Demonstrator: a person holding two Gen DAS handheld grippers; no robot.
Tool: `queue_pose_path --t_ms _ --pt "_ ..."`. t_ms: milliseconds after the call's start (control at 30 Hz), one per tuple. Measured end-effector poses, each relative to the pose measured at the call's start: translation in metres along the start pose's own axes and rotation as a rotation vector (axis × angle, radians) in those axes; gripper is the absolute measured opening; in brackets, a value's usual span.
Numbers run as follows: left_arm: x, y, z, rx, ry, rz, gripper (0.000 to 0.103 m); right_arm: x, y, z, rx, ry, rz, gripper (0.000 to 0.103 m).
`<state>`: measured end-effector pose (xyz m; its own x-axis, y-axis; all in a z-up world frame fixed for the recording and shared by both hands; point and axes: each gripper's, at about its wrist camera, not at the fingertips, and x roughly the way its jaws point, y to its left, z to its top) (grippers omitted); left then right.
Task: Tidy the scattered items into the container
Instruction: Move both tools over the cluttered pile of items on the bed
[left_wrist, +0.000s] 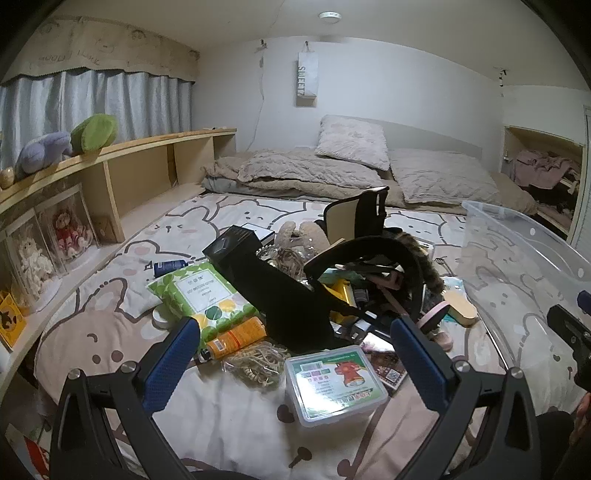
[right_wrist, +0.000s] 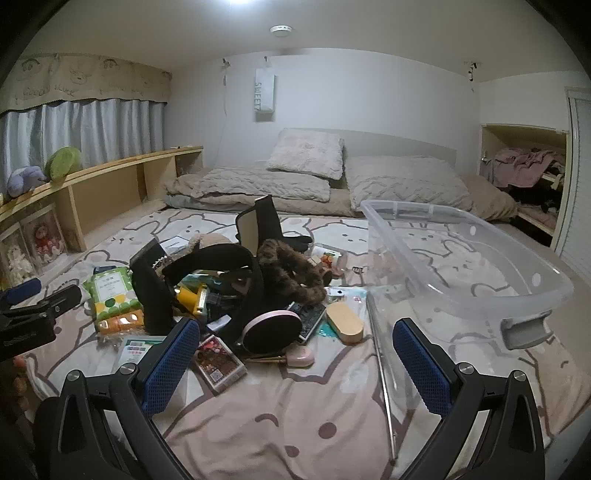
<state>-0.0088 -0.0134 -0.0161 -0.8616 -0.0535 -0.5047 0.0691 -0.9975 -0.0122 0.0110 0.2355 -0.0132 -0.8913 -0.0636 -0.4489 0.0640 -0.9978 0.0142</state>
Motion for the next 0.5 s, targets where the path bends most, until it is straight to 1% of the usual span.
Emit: queue_pose_path --t_ms 167,267,400,500 --pt "0.014 0.006 0.000 -0.030 0.030 -0.026 0.103 0.007 0.000 -0.003 0.030 -0.039 0.035 0.103" --pt "0.021 0.011 0.005 -0.054 0.036 -0.042 0.103 0.013 0.003 -0.005 0.019 -0.065 0.021 0.103" --pt "0.027 0.016 0.019 -0.088 0.003 -0.044 0.103 0.022 0.006 -0.008 -0.001 -0.070 0.010 0.103" --pt "0.031 0.012 0.030 -0.074 -0.017 -0.031 0.103 0.031 0.006 -0.012 0.007 -0.056 0.013 0.103"
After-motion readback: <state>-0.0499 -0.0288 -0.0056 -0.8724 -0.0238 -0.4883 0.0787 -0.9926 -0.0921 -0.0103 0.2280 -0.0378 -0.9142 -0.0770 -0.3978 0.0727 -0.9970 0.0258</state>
